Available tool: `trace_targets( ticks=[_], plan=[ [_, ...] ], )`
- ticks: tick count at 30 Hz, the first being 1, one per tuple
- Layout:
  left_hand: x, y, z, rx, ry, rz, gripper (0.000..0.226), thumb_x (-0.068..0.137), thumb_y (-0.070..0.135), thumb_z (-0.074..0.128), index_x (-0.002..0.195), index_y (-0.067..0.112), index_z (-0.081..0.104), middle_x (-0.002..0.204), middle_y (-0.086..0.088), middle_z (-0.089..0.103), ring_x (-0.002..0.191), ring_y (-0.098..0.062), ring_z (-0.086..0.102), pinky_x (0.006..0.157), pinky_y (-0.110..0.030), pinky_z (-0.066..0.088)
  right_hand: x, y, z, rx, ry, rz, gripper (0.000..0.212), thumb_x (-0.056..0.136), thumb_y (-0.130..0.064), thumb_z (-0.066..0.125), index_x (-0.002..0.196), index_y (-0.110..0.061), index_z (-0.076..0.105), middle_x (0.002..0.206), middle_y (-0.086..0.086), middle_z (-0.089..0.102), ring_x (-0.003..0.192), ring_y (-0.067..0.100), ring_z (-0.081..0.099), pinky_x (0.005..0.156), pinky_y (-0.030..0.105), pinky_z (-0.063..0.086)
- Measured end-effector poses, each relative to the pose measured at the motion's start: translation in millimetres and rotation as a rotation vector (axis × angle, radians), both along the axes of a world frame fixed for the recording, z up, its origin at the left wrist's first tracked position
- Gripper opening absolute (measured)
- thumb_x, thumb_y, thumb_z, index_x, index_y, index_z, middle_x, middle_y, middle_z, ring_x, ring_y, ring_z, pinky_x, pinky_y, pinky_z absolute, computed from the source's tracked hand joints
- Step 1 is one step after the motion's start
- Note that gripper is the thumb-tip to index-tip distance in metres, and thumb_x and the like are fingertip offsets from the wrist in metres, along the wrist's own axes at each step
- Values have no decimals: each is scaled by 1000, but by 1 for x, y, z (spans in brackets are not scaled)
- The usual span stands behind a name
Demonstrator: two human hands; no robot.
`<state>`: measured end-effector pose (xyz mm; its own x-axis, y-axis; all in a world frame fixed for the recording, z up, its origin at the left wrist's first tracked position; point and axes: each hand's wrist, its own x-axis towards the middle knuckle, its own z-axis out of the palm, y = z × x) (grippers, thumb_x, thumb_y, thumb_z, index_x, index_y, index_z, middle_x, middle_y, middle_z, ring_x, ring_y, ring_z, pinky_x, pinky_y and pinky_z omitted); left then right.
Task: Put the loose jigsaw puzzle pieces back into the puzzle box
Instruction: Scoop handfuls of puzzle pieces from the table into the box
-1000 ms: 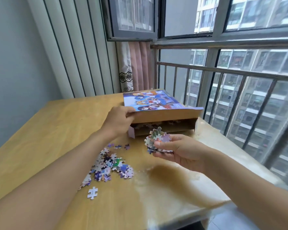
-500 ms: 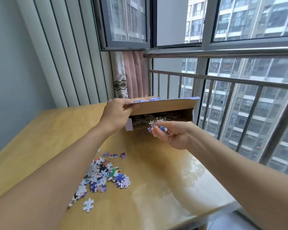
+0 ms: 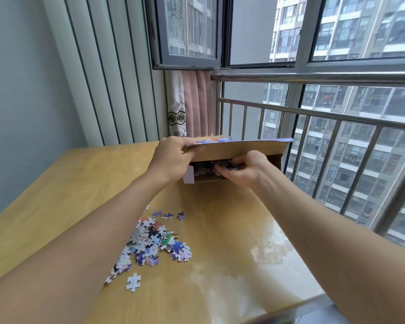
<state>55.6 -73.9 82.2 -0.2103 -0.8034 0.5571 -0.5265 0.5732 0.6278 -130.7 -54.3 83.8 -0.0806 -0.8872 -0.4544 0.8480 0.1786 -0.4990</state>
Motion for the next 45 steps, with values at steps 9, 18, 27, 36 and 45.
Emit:
trace_targets(
  ticks=[9, 18, 27, 36, 45],
  plan=[
    [5, 0, 9, 21, 13, -14, 17, 96, 34, 65, 85, 27, 75, 67, -1, 63, 62, -14, 46, 59, -26, 36, 0, -14, -14, -172, 541, 45, 48, 88, 21, 41, 135, 10, 45, 141, 30, 46, 128, 44, 52, 88, 39, 60],
    [7, 3, 13, 7, 51, -29, 21, 96, 34, 66, 83, 20, 76, 62, 7, 63, 57, -5, 46, 58, -21, 36, -27, 4, -28, -252, 1497, 21, 19, 89, -1, 72, 107, 1, 67, 110, 16, 69, 81, 25, 72, 61, 29, 63],
    [10, -5, 75, 18, 322, 48, 13, 96, 31, 65, 103, 20, 68, 94, 4, 69, 92, -14, 62, 78, -23, 51, -58, -10, 16, -812, 2284, -77, 18, 89, -10, 75, 107, -9, 77, 107, 7, 75, 97, 26, 69, 83, 39, 57],
    [14, -6, 100, -27, 343, -54, 59, 103, 33, 50, 153, 40, 20, 141, 7, 42, 105, -3, 56, 63, -16, 54, -41, -18, 113, -953, 2303, -471, 12, 94, -10, 68, 96, -9, 79, 92, 5, 76, 79, 19, 68, 77, 38, 59],
    [20, -10, 92, -38, 250, 80, 48, 101, 46, 51, 143, 44, 28, 131, 2, 52, 103, -14, 63, 78, -40, 61, -46, -6, 118, -968, 2363, -292, 8, 91, -13, 73, 89, -11, 81, 82, 3, 76, 73, 19, 69, 72, 40, 57]
  ],
)
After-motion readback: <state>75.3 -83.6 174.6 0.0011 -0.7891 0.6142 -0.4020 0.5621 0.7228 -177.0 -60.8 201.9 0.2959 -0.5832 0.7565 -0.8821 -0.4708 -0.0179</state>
